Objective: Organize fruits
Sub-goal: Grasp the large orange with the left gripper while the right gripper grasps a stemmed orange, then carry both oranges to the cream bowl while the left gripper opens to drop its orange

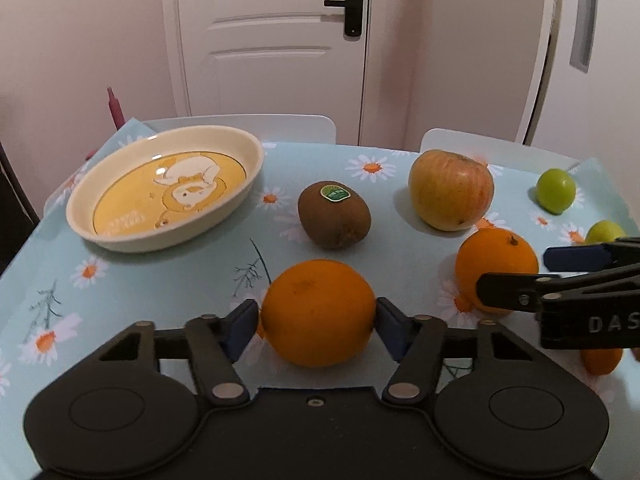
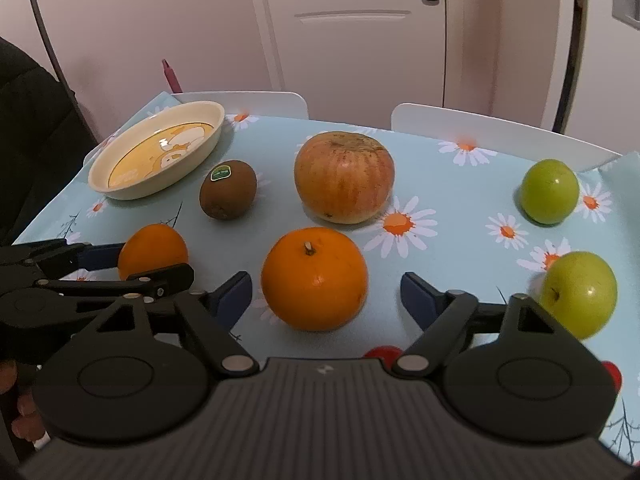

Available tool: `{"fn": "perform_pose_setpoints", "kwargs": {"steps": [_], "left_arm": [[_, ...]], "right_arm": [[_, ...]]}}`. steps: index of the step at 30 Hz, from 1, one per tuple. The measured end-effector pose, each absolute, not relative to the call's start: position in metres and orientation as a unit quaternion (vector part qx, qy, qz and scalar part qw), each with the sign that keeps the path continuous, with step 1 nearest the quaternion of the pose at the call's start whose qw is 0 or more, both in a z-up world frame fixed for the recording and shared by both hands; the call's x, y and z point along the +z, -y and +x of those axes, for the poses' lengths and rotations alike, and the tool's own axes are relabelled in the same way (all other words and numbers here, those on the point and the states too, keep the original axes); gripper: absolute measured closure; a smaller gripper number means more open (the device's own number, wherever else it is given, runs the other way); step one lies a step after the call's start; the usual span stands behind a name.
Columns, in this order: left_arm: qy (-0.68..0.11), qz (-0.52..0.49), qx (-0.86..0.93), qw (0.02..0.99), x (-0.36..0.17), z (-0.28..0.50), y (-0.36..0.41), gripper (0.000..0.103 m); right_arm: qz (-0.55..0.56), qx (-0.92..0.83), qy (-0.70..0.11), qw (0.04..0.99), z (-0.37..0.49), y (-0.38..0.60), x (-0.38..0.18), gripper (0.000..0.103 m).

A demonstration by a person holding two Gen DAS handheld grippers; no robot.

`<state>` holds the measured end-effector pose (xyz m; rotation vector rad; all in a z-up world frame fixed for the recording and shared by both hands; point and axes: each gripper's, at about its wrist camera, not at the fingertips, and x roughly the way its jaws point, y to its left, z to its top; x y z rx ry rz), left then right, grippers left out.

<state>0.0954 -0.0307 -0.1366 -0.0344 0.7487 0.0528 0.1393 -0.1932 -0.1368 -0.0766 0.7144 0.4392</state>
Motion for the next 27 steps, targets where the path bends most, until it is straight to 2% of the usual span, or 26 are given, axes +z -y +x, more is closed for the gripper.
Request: {"fn": "perform_pose_setpoints", "kwargs": {"steps": [2,13,16,27], "left_arm": [[-0.364,-0.018,0.029,0.931,-0.137,0.094,0.032,0.038],[-0.364,-0.013,0.038,0.930,-0.134,0.083,0.030,0.039],[-0.365,-0.012,0.040,0.930,-0.134,0.080,0.028,0.039],[-0.350,-0.020,0.064,0.934,-0.099,0.063,0.012,0.039]], "right_arm": [[-0.040,0.219,-0.349,0.910,0.141,0.191,-0.137,0.015],[-0.046,0.224,-0.346,0.910,0.144,0.183,-0.138,0.018],[-0.048,0.225,-0.349,0.909,0.147,0.183,-0.139,0.026],[-0.042,0.235,-0.341,0.909,0.139,0.173,-0.114,0.027]]}}
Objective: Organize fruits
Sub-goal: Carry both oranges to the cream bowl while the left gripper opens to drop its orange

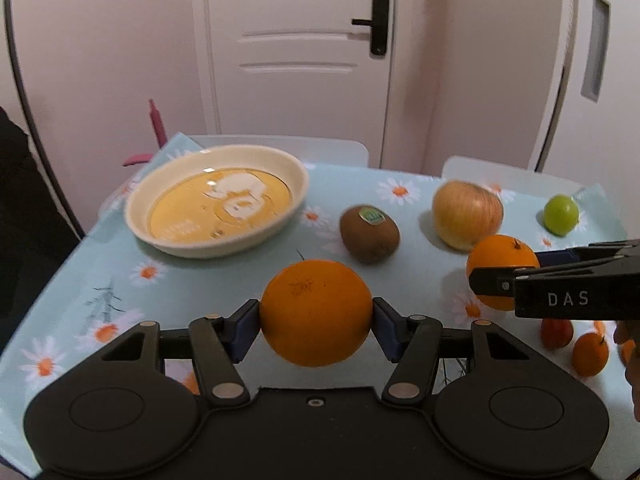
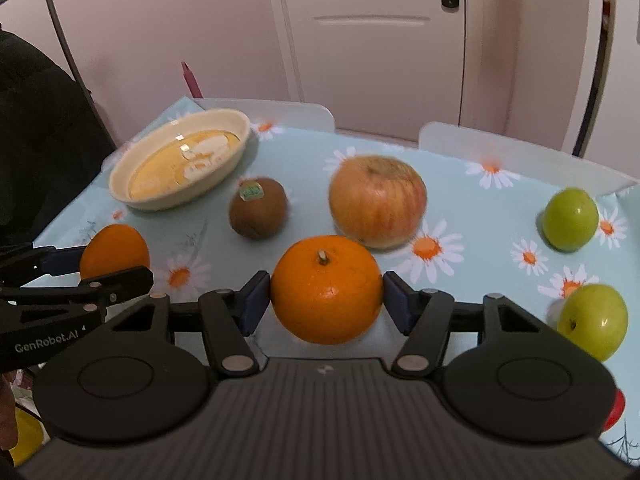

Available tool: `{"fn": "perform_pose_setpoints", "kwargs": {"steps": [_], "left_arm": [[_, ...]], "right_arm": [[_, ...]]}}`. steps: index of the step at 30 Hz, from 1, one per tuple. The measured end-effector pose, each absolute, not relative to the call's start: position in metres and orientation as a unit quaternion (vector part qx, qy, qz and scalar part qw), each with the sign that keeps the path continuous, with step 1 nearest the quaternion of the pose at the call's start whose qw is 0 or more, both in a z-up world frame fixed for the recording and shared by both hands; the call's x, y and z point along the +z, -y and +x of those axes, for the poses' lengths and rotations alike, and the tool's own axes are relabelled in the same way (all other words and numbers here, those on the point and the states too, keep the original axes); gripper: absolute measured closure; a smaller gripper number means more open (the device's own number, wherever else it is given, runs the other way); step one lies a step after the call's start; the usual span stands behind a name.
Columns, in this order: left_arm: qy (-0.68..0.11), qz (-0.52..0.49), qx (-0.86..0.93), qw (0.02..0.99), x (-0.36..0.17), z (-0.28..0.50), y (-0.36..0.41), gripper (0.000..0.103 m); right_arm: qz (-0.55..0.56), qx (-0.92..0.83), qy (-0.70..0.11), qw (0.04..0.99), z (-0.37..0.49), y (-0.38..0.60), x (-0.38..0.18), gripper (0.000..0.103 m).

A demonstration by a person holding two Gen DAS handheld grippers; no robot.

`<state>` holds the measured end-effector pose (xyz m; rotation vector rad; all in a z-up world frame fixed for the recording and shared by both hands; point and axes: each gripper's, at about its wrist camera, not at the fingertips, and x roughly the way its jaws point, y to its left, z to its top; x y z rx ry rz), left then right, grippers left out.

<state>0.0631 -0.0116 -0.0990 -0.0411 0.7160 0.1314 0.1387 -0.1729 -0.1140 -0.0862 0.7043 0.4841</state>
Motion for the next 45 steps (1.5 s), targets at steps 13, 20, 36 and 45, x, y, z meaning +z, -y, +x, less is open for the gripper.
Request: {"fn": "perform_pose_setpoints", "kwargs": {"steps": [13,20,36,45], "left_arm": [[-0.319,-0.020,0.086,0.944,-0.037,0.074,-0.046,0.039],[-0.313,-0.006,0.074,0.947,-0.019,0.111,-0.089,0.039],[-0.357,0.035,0.011,0.933,-0.067,0.224,-0.147,0.039],[-0.387,0.073,-0.022,0.919,-0.113,0.262,-0.150,0.039]], "right_arm": [[-0.033,0.254,-0.307,0.917,0.143,0.117,-0.037,0.027],[-0.013,0.243,-0.308,0.920,0.170,0.069,-0.019,0.027],[0.019,0.188,-0.343,0.920,0.254,-0.004,-0.044,0.027],[0.025,0.160,-0.364,0.917,0.277,-0.008,-0.069,0.027]]}}
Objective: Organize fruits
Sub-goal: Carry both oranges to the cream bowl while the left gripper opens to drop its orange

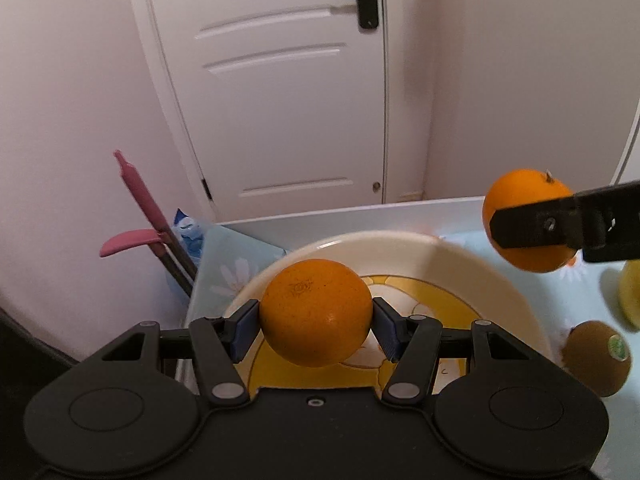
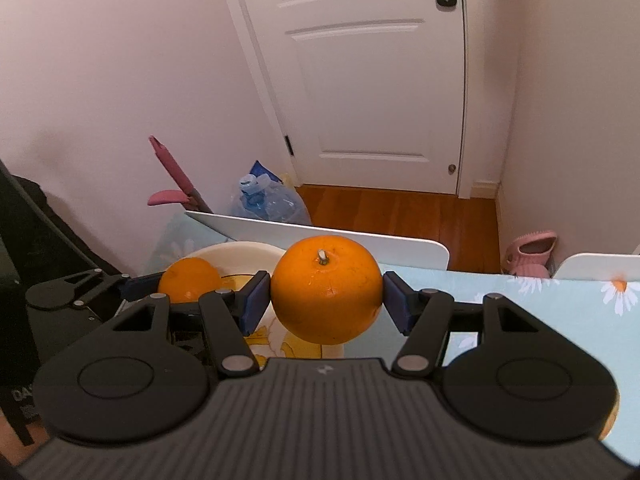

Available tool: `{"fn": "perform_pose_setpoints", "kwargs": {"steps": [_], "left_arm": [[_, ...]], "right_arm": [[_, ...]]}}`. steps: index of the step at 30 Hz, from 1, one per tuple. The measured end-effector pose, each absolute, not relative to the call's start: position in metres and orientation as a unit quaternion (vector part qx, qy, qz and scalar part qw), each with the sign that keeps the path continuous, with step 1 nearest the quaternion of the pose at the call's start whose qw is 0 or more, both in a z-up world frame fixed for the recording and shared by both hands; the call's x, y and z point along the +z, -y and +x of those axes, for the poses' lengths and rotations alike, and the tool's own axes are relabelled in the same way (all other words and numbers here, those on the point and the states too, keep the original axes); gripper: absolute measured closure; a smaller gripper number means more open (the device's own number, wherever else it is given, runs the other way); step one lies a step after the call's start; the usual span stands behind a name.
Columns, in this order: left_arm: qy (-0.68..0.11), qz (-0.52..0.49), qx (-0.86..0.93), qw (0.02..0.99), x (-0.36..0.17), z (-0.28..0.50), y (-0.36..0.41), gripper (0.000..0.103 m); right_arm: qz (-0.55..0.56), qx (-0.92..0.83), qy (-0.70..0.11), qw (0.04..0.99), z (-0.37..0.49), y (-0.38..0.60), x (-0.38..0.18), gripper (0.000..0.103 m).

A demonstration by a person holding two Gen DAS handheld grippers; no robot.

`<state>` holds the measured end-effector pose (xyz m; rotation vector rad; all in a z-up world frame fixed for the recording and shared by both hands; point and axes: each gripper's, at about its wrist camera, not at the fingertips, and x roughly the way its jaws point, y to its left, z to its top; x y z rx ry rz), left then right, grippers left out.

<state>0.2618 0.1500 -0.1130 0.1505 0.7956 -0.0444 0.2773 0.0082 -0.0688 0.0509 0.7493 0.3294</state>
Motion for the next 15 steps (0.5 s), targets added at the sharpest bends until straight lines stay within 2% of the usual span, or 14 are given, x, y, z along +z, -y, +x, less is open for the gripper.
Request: {"fn": "perform_pose_setpoints", "kwargs": {"steps": [5,6,7,8,9,15], "left_arm": [[-0.389,0.089,-0.029,0.917,-0.122,0.268,-0.148,0.038],[-0.386,0.090,-0.031,0.917,-0.122,0.267,-0.149,0.034],[-0.379,0.093,-0.034,0.920,-0.119,0.265,-0.148,0.027],[-0.371,0.093,-0.035,0.923,-0.116,0.262,-0.148,0.011],[-0.363,0.091,-0.036,0.927,-0.113,0.258,-0.149,0.004],[-0.361,0.072,-0.031,0.929,-0.097,0.242,-0.154,0.004]], "right_arm": [[0.026,0.153,-0.366,0.918,0.278,-0.008,-0.072,0.027],[0.026,0.153,-0.364,0.918,0.277,-0.008,-0.071,0.027],[0.026,0.154,-0.363,0.919,0.276,-0.009,-0.069,0.027],[0.025,0.154,-0.362,0.919,0.276,-0.009,-0.068,0.027],[0.023,0.155,-0.361,0.919,0.275,-0.009,-0.066,0.027],[0.007,0.173,-0.357,0.918,0.271,-0.012,-0.058,0.027]]}}
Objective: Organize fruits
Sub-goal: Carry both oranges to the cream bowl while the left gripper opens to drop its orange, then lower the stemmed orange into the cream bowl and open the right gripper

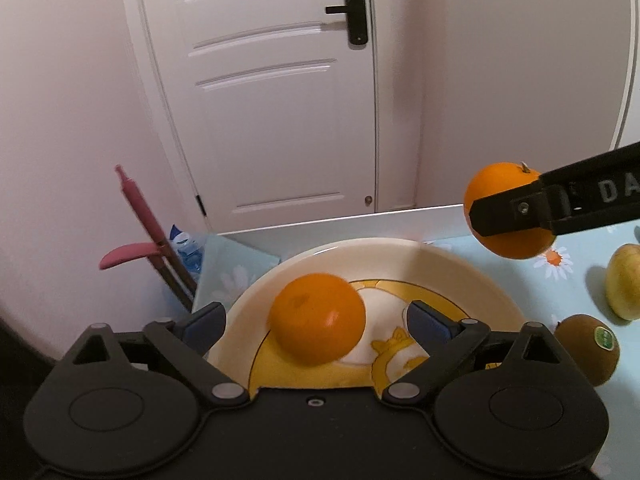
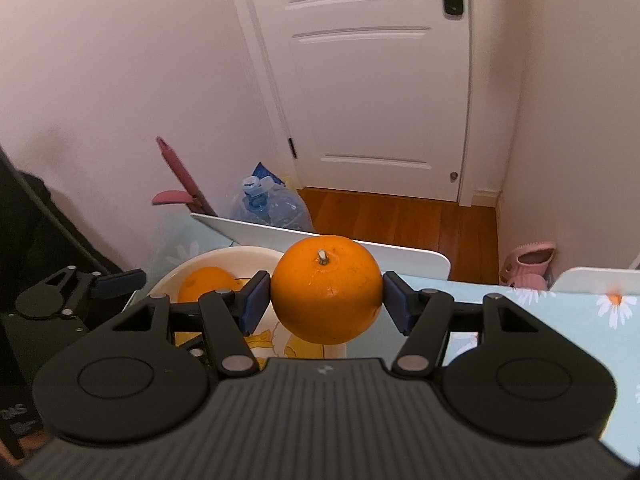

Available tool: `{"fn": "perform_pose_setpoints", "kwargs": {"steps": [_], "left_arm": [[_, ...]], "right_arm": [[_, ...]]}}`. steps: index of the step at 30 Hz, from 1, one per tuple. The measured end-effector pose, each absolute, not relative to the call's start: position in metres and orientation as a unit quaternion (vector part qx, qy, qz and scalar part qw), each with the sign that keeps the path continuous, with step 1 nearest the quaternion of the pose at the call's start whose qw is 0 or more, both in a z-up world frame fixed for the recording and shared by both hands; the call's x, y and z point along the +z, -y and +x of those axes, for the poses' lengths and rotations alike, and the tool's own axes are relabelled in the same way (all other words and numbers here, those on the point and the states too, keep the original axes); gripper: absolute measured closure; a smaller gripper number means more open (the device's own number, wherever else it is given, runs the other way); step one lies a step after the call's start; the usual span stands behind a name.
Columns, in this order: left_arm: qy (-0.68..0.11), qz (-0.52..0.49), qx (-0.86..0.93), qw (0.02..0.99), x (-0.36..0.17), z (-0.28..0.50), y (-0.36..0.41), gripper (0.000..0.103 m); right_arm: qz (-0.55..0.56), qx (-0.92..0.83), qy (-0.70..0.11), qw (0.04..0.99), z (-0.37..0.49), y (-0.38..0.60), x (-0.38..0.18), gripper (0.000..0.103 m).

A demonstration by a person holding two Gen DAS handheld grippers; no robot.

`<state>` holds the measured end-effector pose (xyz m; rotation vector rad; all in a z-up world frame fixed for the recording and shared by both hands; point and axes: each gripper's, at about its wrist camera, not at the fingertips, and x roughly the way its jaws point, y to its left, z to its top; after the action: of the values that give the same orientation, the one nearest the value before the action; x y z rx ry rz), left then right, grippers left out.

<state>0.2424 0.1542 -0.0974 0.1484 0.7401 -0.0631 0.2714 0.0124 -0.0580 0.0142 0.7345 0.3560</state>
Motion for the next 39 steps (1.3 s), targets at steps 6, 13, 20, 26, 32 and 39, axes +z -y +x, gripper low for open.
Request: {"fn": "perform_pose_setpoints", "kwargs": {"steps": [6,13,20,26,32,39], "left_arm": [[-0.362,0.049,-0.003,0.931,-0.084,0.218,-0.166,0.004],[-0.364,0.036,0.029,0.930,-0.078,0.193,-0.173,0.004],[-0.366,0.018,0.050,0.929,-0.073,0.175,-0.176,0.004],[-0.369,0.011,0.060,0.927,-0.074,0.166,-0.177,0.004],[-0.368,0.013,0.059,0.928,-0.073,0.162,-0.173,0.004],[-0.356,0.020,0.058,0.933,-0.059,0.155,-0.169,0.004]], "right_arm": [[-0.029,0.205,-0.362,0.909,0.274,-0.024,-0.061,0.027],[-0.073,0.243,-0.373,0.893,0.280,-0.046,-0.082,0.027],[-0.127,0.266,-0.374,0.879,0.288,-0.065,-0.107,0.027],[-0.142,0.279,-0.356,0.880,0.285,-0.074,-0.108,0.017],[-0.127,0.271,-0.324,0.897,0.273,-0.063,-0.088,0.000],[-0.106,0.260,-0.319,0.905,0.251,-0.051,-0.066,0.000]]}}
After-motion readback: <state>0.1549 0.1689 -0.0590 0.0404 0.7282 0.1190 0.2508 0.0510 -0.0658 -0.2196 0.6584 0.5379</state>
